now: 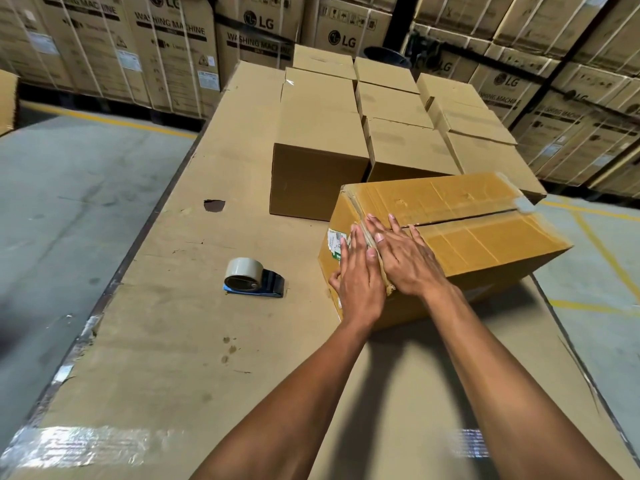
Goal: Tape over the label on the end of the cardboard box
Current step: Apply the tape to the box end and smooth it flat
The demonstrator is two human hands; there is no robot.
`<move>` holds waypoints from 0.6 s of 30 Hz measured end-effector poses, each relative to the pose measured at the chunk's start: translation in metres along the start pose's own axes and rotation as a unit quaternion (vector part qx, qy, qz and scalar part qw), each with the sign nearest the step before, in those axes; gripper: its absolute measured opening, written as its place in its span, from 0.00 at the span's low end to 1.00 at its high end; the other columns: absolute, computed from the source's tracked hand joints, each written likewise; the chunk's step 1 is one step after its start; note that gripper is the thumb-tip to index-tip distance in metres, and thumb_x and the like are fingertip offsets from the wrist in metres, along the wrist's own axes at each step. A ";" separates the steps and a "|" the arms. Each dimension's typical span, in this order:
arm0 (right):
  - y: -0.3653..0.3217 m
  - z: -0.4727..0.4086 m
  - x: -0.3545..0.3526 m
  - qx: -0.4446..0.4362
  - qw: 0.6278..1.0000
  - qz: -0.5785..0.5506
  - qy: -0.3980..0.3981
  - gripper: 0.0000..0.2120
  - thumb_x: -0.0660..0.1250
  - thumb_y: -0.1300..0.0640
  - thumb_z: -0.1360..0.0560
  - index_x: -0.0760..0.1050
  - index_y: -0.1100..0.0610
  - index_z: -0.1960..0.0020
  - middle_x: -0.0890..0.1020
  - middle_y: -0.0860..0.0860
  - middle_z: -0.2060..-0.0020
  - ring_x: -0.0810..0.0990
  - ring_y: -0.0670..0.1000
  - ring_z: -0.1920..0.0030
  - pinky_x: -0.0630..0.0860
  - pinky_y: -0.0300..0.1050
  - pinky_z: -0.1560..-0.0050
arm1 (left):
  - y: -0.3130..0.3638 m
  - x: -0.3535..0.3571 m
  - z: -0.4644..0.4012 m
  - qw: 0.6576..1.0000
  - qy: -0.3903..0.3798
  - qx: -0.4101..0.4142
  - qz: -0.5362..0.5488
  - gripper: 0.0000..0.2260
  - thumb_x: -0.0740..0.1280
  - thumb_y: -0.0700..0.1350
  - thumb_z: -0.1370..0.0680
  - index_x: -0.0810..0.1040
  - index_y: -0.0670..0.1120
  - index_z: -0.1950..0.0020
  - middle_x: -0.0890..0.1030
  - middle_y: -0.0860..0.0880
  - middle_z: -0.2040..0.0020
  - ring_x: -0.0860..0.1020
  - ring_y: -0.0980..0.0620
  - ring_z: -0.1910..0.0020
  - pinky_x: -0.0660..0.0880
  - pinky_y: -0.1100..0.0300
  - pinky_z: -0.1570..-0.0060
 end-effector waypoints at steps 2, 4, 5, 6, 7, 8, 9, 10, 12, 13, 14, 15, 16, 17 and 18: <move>0.000 0.000 0.001 0.003 1.000 -0.005 0.003 0.29 0.38 0.42 0.14 0.50 0.42 0.15 0.52 0.37 0.17 0.41 0.47 0.15 0.41 0.60 0.16 | 0.001 0.002 0.001 1.000 -0.008 -0.017 0.007 0.29 0.38 0.69 0.15 0.44 0.67 0.13 0.48 0.67 0.13 0.45 0.61 0.14 0.50 0.36 0.21; 0.000 0.000 0.003 0.011 1.000 -0.006 0.012 0.30 0.38 0.41 0.15 0.52 0.44 0.15 0.54 0.38 0.17 0.41 0.48 0.15 0.41 0.61 0.16 | 0.004 0.003 0.003 0.999 -0.010 -0.029 0.017 0.27 0.40 0.67 0.14 0.43 0.69 0.14 0.48 0.68 0.14 0.46 0.60 0.14 0.47 0.32 0.22; -0.001 -0.001 0.003 0.016 1.000 -0.004 0.015 0.30 0.38 0.41 0.16 0.52 0.45 0.15 0.54 0.39 0.16 0.41 0.49 0.15 0.41 0.61 0.16 | 0.005 0.003 0.003 0.999 -0.010 -0.034 0.020 0.26 0.40 0.67 0.14 0.43 0.70 0.14 0.48 0.68 0.14 0.47 0.60 0.13 0.45 0.31 0.22; -0.001 -0.001 0.002 0.020 1.000 -0.003 0.018 0.31 0.39 0.41 0.16 0.53 0.46 0.15 0.55 0.40 0.16 0.42 0.49 0.15 0.41 0.61 0.16 | 0.005 0.002 0.004 0.999 -0.011 -0.038 0.023 0.26 0.40 0.67 0.14 0.43 0.70 0.14 0.49 0.67 0.13 0.48 0.59 0.13 0.44 0.30 0.22; -0.002 -0.001 0.002 0.023 1.000 -0.002 0.020 0.31 0.39 0.42 0.16 0.53 0.47 0.15 0.55 0.41 0.16 0.42 0.50 0.15 0.40 0.61 0.16 | 0.005 0.001 0.005 0.999 -0.013 -0.043 0.023 0.27 0.41 0.67 0.14 0.43 0.69 0.14 0.49 0.67 0.13 0.49 0.59 0.13 0.44 0.30 0.22; -0.004 -0.001 0.002 0.026 0.999 -0.001 0.022 0.30 0.40 0.42 0.15 0.54 0.48 0.15 0.56 0.42 0.16 0.43 0.51 0.15 0.40 0.60 0.16 | 0.005 0.000 0.006 0.999 -0.017 -0.048 0.019 0.27 0.40 0.67 0.13 0.43 0.68 0.14 0.50 0.66 0.13 0.49 0.58 0.13 0.43 0.30 0.22; -0.005 0.000 0.002 0.029 0.999 -0.001 0.023 0.30 0.40 0.43 0.15 0.54 0.48 0.15 0.56 0.43 0.16 0.43 0.51 0.15 0.39 0.59 0.16 | 0.005 -0.001 0.008 0.998 -0.024 -0.056 0.012 0.27 0.40 0.67 0.13 0.43 0.67 0.13 0.51 0.65 0.13 0.50 0.57 0.13 0.43 0.29 0.22; -0.005 -0.001 0.003 0.034 0.999 -0.001 0.024 0.30 0.40 0.43 0.15 0.54 0.49 0.15 0.56 0.44 0.16 0.43 0.51 0.15 0.39 0.58 0.16 | 0.005 -0.001 0.008 0.997 -0.032 -0.065 0.003 0.28 0.40 0.68 0.13 0.42 0.67 0.13 0.51 0.64 0.13 0.50 0.56 0.13 0.44 0.29 0.22; -0.006 0.001 0.003 0.045 0.998 0.003 0.031 0.33 0.38 0.41 0.16 0.55 0.52 0.15 0.56 0.46 0.16 0.43 0.51 0.15 0.39 0.57 0.16 | 0.005 -0.003 0.007 0.995 -0.045 -0.086 -0.024 0.28 0.41 0.67 0.13 0.41 0.65 0.13 0.53 0.62 0.12 0.51 0.54 0.13 0.47 0.30 0.22; -0.006 0.003 0.003 0.050 0.998 0.008 0.037 0.35 0.37 0.40 0.18 0.54 0.53 0.15 0.56 0.47 0.16 0.43 0.51 0.15 0.39 0.58 0.16 | 0.005 -0.005 0.007 0.993 -0.052 -0.098 -0.039 0.29 0.41 0.67 0.13 0.42 0.64 0.13 0.54 0.61 0.12 0.51 0.53 0.13 0.48 0.30 0.22; -0.005 0.004 0.002 0.051 0.998 0.015 0.044 0.36 0.36 0.40 0.18 0.53 0.53 0.14 0.55 0.47 0.15 0.43 0.50 0.15 0.40 0.59 0.16 | 0.005 -0.005 0.006 0.991 -0.060 -0.114 -0.048 0.30 0.41 0.68 0.13 0.43 0.61 0.12 0.53 0.60 0.12 0.49 0.53 0.13 0.48 0.31 0.22; -0.005 0.006 0.001 0.044 0.998 0.023 0.046 0.35 0.36 0.40 0.18 0.51 0.51 0.14 0.53 0.46 0.15 0.42 0.50 0.15 0.40 0.60 0.16 | 0.004 -0.006 0.006 0.989 -0.063 -0.128 -0.048 0.32 0.41 0.69 0.14 0.44 0.59 0.11 0.53 0.58 0.12 0.46 0.52 0.13 0.47 0.31 0.22; -0.006 0.008 0.000 0.030 0.998 0.030 0.045 0.33 0.37 0.40 0.18 0.48 0.47 0.14 0.51 0.45 0.15 0.41 0.50 0.15 0.39 0.61 0.16 | 0.006 -0.007 0.009 0.989 -0.060 -0.130 -0.046 0.34 0.40 0.69 0.14 0.45 0.56 0.11 0.52 0.57 0.11 0.44 0.52 0.13 0.47 0.32 0.22; -0.007 0.009 -0.001 0.013 0.999 0.035 0.039 0.31 0.38 0.41 0.17 0.46 0.43 0.14 0.48 0.42 0.15 0.40 0.49 0.15 0.38 0.62 0.17 | 0.008 -0.008 0.012 0.991 -0.049 -0.114 -0.048 0.34 0.40 0.69 0.14 0.44 0.55 0.11 0.50 0.56 0.11 0.42 0.52 0.13 0.48 0.33 0.22; -0.007 0.010 -0.002 0.000 0.999 0.034 0.031 0.30 0.39 0.42 0.17 0.45 0.41 0.15 0.47 0.41 0.16 0.39 0.49 0.15 0.37 0.63 0.17 | 0.011 -0.009 0.014 0.994 -0.035 -0.082 -0.056 0.32 0.41 0.67 0.13 0.42 0.56 0.11 0.48 0.57 0.11 0.42 0.52 0.13 0.50 0.34 0.22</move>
Point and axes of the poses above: each hand's wrist, its own z-axis away from the middle knuckle, its own x-axis out of the palm, y = z × x, the point moved 2 cm from there along -z, towards the middle knuckle
